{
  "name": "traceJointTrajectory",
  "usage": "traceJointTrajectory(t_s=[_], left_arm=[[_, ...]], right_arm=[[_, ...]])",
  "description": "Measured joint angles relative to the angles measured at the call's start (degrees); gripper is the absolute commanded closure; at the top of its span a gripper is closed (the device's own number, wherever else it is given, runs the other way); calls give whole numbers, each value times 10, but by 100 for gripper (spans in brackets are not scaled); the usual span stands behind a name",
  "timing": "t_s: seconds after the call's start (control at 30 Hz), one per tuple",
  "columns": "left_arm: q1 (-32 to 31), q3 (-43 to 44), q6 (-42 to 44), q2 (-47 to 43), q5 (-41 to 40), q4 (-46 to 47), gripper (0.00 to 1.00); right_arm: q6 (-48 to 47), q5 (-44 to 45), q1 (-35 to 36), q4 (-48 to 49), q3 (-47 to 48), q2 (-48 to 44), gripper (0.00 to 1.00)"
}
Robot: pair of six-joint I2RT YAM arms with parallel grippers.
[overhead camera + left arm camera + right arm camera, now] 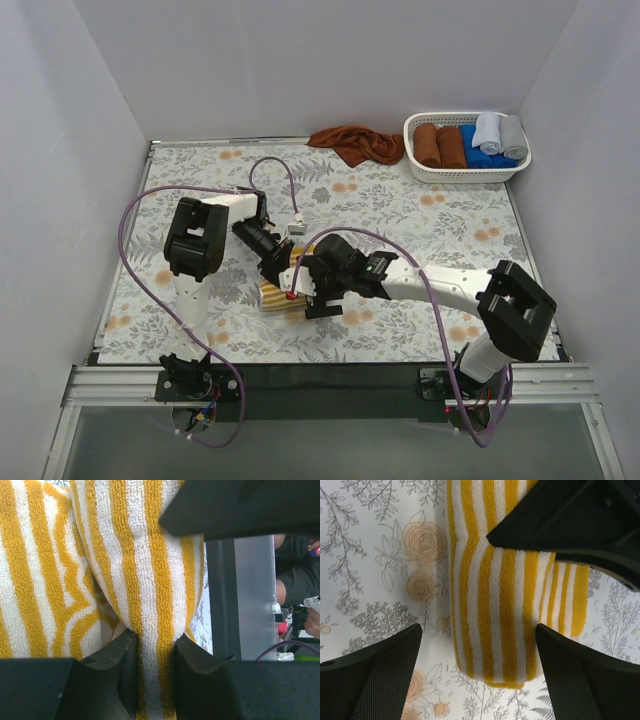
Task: Roll the towels
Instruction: Roll the towel
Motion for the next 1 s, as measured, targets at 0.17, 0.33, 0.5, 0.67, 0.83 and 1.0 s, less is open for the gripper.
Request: traceJointTrajectory(t_s=[0.17, 0.33, 0.5, 0.67, 0.83, 1.0], left_arm=[[3, 4, 2, 5, 3, -5, 78], [5, 7, 7, 6, 3, 2, 62], [14, 0, 13, -6, 2, 20, 47], [43, -28, 12, -78, -7, 57, 39], [128, -84, 0, -211, -23, 139, 37], [179, -178, -16, -360, -48, 230, 29]], right_arm=[[-36, 26, 14, 57, -8, 39, 40], [-57, 36, 12, 91, -6, 74, 97], [-55, 17, 2, 61, 17, 79, 99], [-43, -47, -23, -27, 80, 104, 99], [-20, -129, -53, -131, 144, 139, 99], [8, -215, -77, -227, 227, 203, 99]])
